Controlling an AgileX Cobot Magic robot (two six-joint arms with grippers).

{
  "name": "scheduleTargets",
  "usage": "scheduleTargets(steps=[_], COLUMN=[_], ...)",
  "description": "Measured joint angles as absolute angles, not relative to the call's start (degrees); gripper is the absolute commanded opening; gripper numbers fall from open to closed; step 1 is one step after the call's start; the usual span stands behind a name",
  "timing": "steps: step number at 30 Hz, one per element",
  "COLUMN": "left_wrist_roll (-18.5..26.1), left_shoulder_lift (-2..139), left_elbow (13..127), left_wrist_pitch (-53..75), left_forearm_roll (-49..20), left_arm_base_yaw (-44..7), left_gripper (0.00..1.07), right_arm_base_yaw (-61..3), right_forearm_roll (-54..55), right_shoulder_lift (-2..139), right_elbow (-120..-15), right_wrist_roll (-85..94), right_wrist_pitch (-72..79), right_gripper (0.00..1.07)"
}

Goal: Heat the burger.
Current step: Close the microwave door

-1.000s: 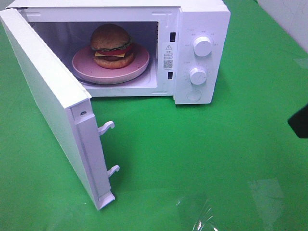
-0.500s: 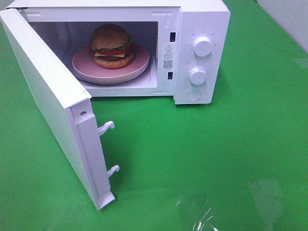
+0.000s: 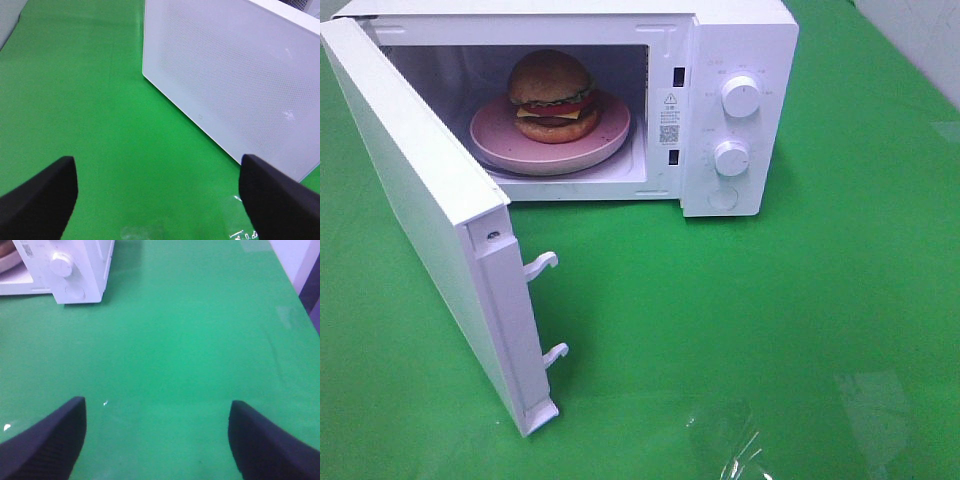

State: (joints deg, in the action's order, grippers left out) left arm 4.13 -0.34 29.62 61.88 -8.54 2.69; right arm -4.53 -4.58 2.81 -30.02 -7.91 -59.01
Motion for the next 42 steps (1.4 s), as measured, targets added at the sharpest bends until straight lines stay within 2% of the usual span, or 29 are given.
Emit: scheduleTargets(steps=[5, 42], left_wrist_roll=[4.1, 4.1], left_shoulder_lift=[-0.3, -0.3], left_elbow=[29.6, 29.6], left_wrist_pitch=[61.9, 61.9], left_forearm_roll=[-8.5, -8.5], left_arm_base_yaw=[2.7, 2.7], left_gripper=[0.80, 0.80], right_arm_base_yaw=[-1.9, -1.6], right_forearm_roll=[-3.0, -3.0], right_shoulder_lift=[-0.2, -0.2], right_elbow=[-28.2, -28.1], right_wrist_roll=[-5.8, -5.6], right_wrist_pitch=[-56.0, -55.5], right_gripper=[0.76, 0.76])
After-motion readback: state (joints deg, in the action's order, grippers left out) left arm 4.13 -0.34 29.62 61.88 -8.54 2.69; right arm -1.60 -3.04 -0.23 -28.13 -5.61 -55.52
